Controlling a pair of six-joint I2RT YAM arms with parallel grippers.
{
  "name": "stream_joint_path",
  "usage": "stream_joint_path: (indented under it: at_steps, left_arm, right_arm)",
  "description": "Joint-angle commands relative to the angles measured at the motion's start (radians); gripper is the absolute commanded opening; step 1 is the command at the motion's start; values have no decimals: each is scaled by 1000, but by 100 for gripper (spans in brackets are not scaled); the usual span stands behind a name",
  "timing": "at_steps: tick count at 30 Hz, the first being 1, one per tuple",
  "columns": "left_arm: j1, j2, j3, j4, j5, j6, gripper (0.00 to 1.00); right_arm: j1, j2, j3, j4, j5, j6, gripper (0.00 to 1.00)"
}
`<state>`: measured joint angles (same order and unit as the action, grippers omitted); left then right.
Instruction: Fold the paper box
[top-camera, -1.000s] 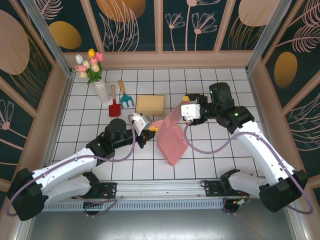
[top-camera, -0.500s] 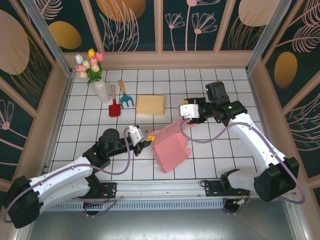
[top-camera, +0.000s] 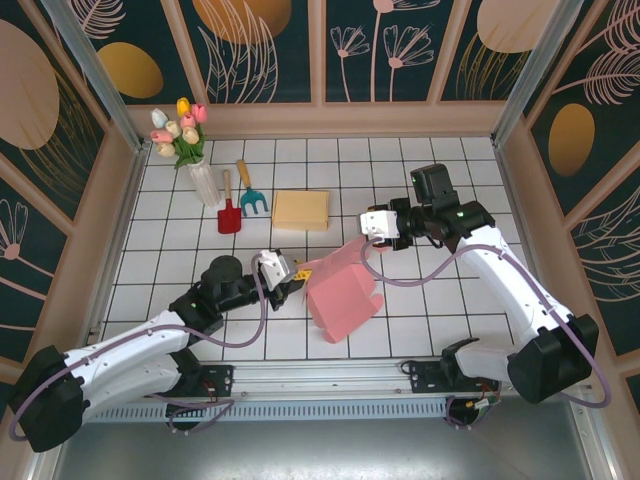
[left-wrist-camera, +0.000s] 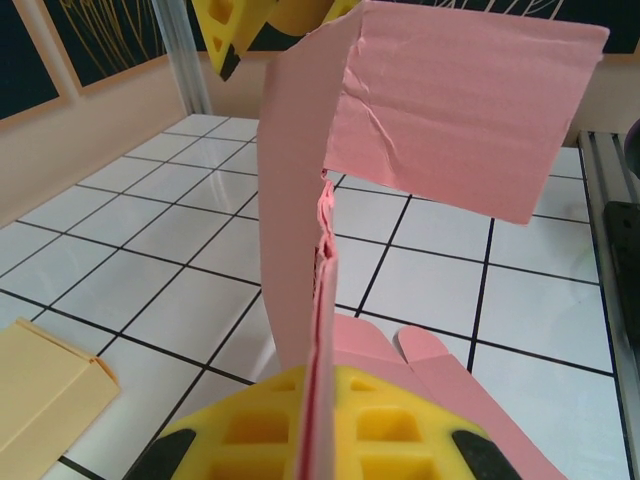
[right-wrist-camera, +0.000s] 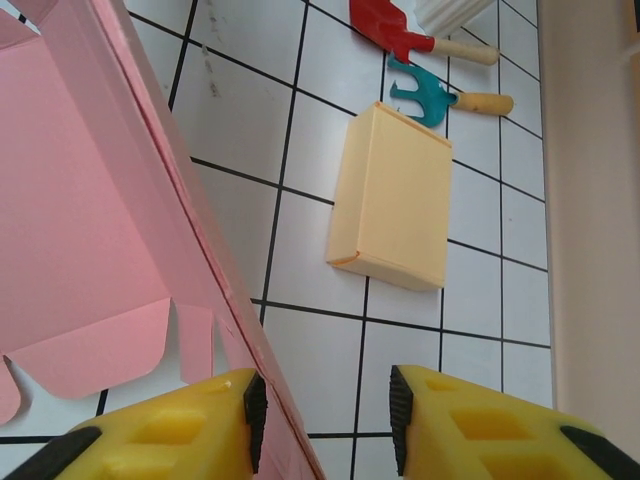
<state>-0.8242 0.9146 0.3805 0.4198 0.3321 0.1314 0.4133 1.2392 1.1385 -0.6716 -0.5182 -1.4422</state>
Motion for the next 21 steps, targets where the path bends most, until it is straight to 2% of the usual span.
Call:
stream_joint_path:
  at_steps: [1,7,10,13,14,18,20,21]
  left_arm:
    - [-2,-11,13,53,-3,22,5]
    - [-2,-9,12,53,-14,21,6]
    - [-2,-18,7,64,-17,17,6]
    - [-1,-20,7,69,-45,11,8]
    - [-1,-19,9,70,-68,6,12]
    - [-2,-22,21,79,-215,-36,38]
    - [-1,-40,40,75,-304,-102,39]
    - [-1,-57,50,68,-359,-142,44]
  right_arm:
    - [11,4,27,-34,-50,-14,38]
    - [28,5,27,-45,-39,-11,30]
    - [30,4,25,-47,-37,-4,20]
    - [34,8,36,-53,-20,14,5]
    - [35,12,41,-60,-13,18,0]
    - [34,40,66,-74,65,79,0]
    - [18,68,91,-95,111,125,0]
    - [0,91,114,-119,119,140,0]
